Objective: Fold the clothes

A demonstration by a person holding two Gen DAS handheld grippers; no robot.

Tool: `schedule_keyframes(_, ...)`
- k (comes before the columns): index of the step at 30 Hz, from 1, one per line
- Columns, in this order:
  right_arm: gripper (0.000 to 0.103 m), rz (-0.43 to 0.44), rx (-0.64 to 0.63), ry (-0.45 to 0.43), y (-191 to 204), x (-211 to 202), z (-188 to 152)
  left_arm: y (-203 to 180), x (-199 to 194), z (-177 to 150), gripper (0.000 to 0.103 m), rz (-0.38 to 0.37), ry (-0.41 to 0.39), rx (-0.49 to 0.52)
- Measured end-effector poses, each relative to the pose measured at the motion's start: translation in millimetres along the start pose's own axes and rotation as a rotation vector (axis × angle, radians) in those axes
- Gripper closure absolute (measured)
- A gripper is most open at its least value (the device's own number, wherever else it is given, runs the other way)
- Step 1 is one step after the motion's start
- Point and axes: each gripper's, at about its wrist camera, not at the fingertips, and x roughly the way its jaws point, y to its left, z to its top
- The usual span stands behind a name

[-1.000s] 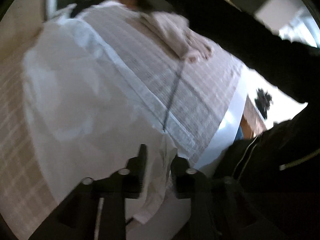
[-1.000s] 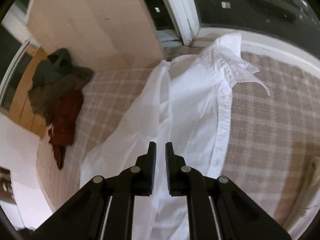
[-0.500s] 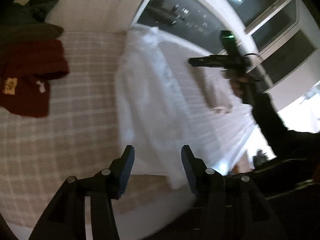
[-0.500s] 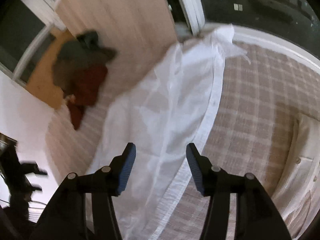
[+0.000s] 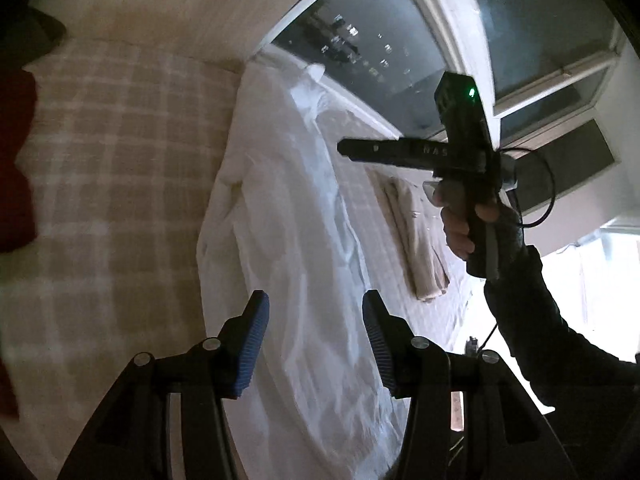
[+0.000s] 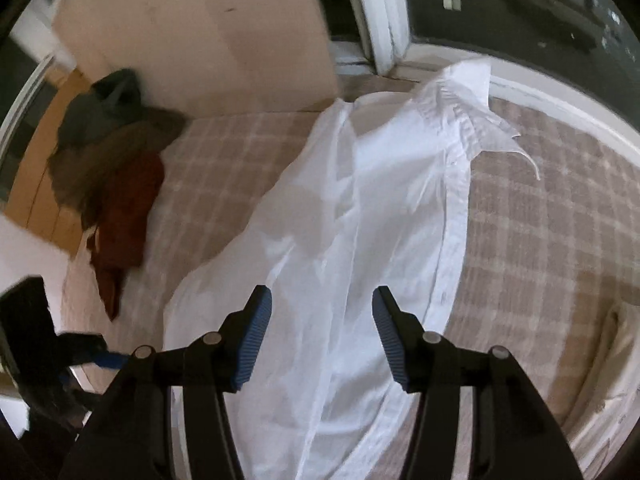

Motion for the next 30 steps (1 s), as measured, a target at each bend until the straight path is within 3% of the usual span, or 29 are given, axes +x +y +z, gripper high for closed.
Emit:
schedule_keyframes(4,0.051,0.009,-0.008,0.014,-3,20,15,12,22,18,0.057,0.021,0.043,-0.018)
schedule_keyframes(10,0.051,0.079,0.019,0.031,-10,43,33,29,32,40,0.058,0.005,0.013,-0.067)
schedule_keyframes(11,0.051,0.099,0.020,0.032,-11,46,36,31,33,42,0.062,0.008,0.003,-0.070)
schedule_keyframes(13,0.053,0.152,0.026,0.033,-11,50,37,33,30,40,0.094,0.003,-0.018,-0.061)
schedule_keyframes(14,0.067,0.178,0.029,0.034,-11,52,37,33,28,38,0.092,0.000,-0.028,-0.056)
schedule_keyframes(15,0.093,0.197,0.031,0.035,-12,53,36,33,28,36,0.093,0.015,-0.042,-0.042)
schedule_keyframes(16,0.098,0.215,0.034,0.035,-12,54,36,30,25,33,0.095,0.018,-0.057,-0.029)
schedule_keyframes(21,0.099,0.266,0.059,-0.059,-20,37,31,20,3,18,0.096,0.076,-0.154,0.024)
schedule_keyframes(22,0.099,0.253,0.062,-0.074,-22,35,30,22,5,16,0.096,0.117,-0.156,0.026)
schedule_keyframes(25,0.099,0.062,0.035,-0.038,-27,57,30,50,20,9,0.092,0.159,-0.093,-0.078)
schedule_keyframes(29,0.098,-0.093,0.008,-0.033,-22,62,29,48,6,5,0.081,0.126,-0.122,-0.087)
schedule_keyframes(30,0.098,-0.130,0.008,-0.053,-19,55,29,45,0,4,0.073,0.111,-0.135,-0.081)
